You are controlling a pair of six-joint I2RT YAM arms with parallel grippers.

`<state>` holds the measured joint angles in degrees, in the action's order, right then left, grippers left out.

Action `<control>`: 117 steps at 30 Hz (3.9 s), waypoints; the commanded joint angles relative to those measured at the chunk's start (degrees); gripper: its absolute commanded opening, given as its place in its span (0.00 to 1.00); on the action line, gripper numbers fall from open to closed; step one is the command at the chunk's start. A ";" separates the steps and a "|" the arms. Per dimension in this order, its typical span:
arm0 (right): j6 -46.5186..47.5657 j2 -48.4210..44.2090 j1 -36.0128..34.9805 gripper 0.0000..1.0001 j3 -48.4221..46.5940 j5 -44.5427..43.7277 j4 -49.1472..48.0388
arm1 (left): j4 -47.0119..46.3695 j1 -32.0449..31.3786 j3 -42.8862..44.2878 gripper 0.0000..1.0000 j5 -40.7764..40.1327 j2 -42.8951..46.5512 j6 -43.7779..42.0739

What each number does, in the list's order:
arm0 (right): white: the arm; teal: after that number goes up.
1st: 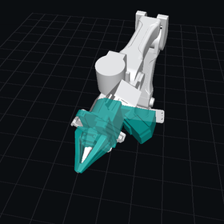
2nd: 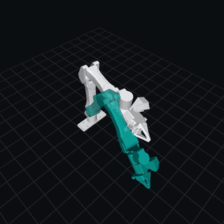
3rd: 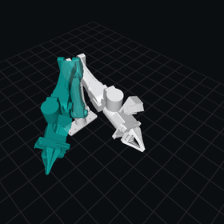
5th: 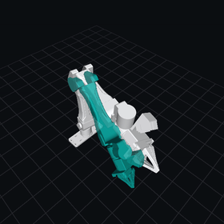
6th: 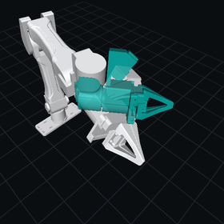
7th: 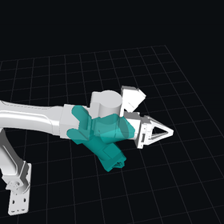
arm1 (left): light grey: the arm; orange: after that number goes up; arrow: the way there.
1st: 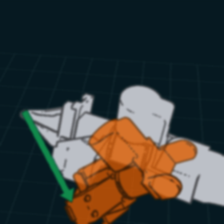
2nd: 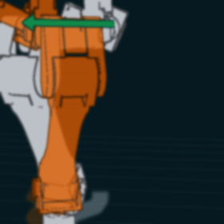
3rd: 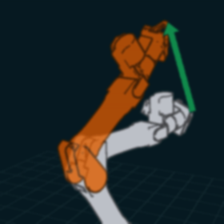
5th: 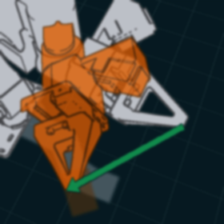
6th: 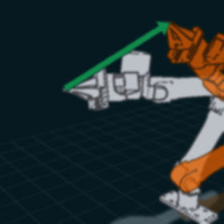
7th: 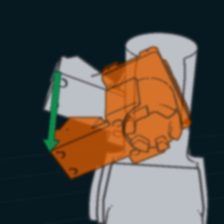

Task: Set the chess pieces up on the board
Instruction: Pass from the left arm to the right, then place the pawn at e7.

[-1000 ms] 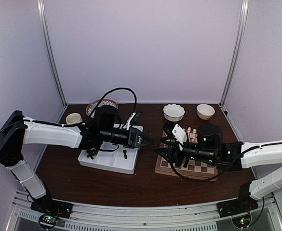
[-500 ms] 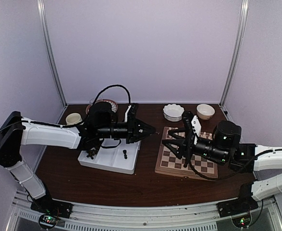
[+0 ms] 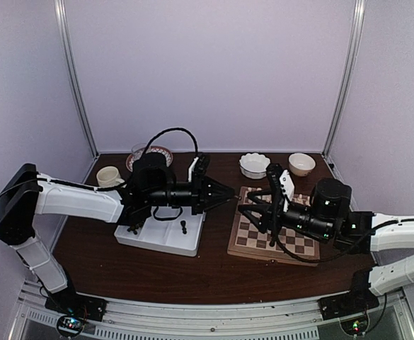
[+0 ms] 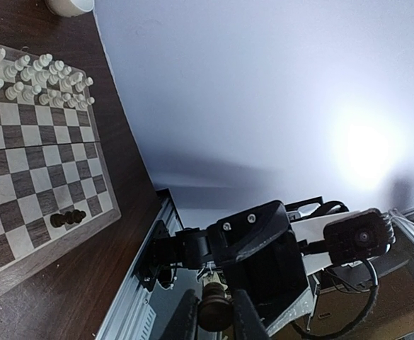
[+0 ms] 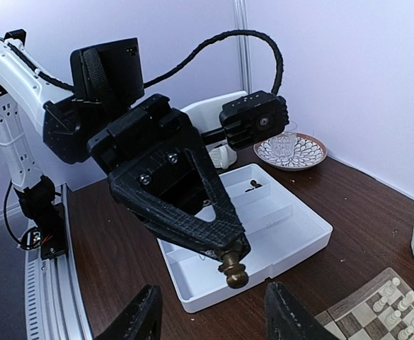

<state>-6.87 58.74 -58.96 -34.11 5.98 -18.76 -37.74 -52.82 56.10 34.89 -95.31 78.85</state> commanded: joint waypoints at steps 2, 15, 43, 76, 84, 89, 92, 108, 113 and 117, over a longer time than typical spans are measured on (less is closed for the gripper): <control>-1.27 0.06 1.18 0.52 0.82 0.89 -2.41 | -5.04 -0.44 -0.11 0.14 2.40 -1.24 1.87; -2.35 1.09 2.75 0.40 1.06 6.54 -4.11 | -8.34 -0.92 -0.19 0.14 3.90 -2.54 4.64; -3.76 1.47 4.72 0.04 1.48 10.09 -5.26 | -13.75 -1.41 0.03 0.14 5.36 -4.27 8.51; -2.38 26.23 7.09 0.00 -46.27 -12.56 82.14 | 57.03 4.96 0.76 0.64 -47.83 18.52 -59.15; -1.23 38.00 8.94 0.00 -49.75 -12.34 84.07 | 49.92 4.92 -6.08 0.64 -53.87 18.33 -61.39; -0.37 41.01 10.89 0.00 -49.04 -11.91 83.75 | 46.17 4.92 -9.56 0.64 -56.29 19.64 -61.23; 0.01 41.04 12.25 0.00 -48.33 -11.19 83.14 | 44.61 4.92 -11.24 0.65 -57.93 20.64 -61.35; 0.61 43.78 14.84 0.00 -45.87 -9.25 82.70 | 44.36 4.84 -11.36 0.64 -56.55 20.47 -61.62; 0.72 45.21 14.95 0.00 -45.52 -8.80 82.93 | 44.57 4.83 -10.96 0.65 -55.71 19.89 -61.35; 1.05 46.36 14.92 0.00 -45.48 -8.54 83.32 | 45.04 4.83 -10.46 0.64 -55.55 19.26 -61.31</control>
<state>-6.31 104.14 -44.31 -80.18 -2.81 63.66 9.02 -47.68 44.88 -21.39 -75.46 17.93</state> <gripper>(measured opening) 0.078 0.646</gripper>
